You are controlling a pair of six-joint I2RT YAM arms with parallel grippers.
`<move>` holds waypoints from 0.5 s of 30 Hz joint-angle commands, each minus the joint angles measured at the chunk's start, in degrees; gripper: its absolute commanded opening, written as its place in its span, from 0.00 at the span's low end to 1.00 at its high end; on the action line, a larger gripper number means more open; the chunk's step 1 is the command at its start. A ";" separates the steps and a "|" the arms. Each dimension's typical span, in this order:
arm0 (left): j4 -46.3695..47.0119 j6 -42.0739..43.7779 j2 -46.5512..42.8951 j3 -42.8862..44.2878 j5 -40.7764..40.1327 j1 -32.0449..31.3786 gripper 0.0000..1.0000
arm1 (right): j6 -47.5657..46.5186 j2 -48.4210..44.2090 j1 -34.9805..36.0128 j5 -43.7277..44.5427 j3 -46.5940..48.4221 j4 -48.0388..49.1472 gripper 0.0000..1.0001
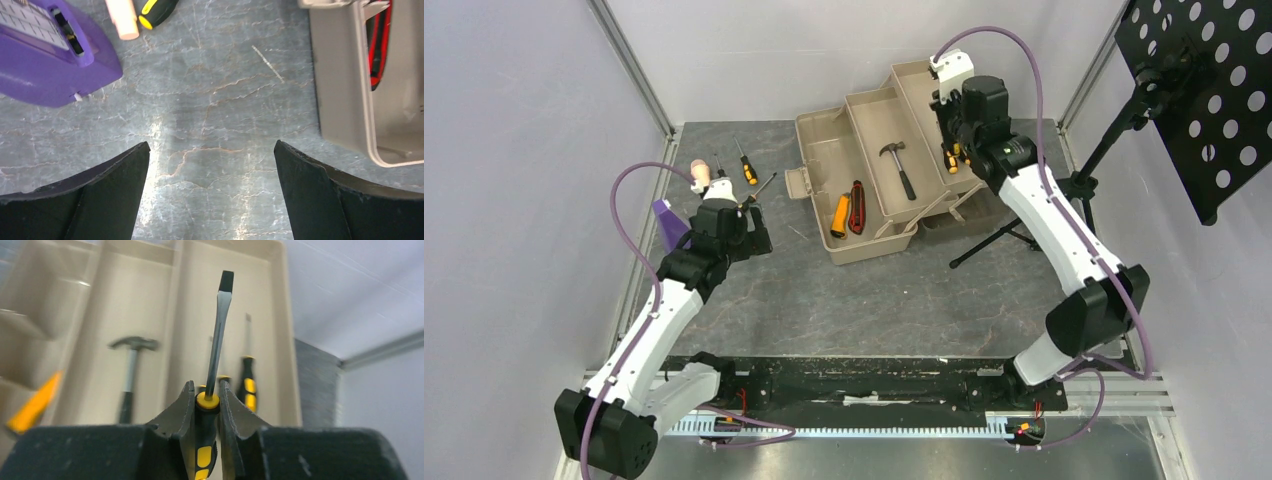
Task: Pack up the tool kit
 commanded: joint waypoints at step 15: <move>-2.05 4.13 3.57 0.89 -4.11 1.02 1.00 | -9.61 13.28 -6.36 18.67 8.33 -4.34 0.39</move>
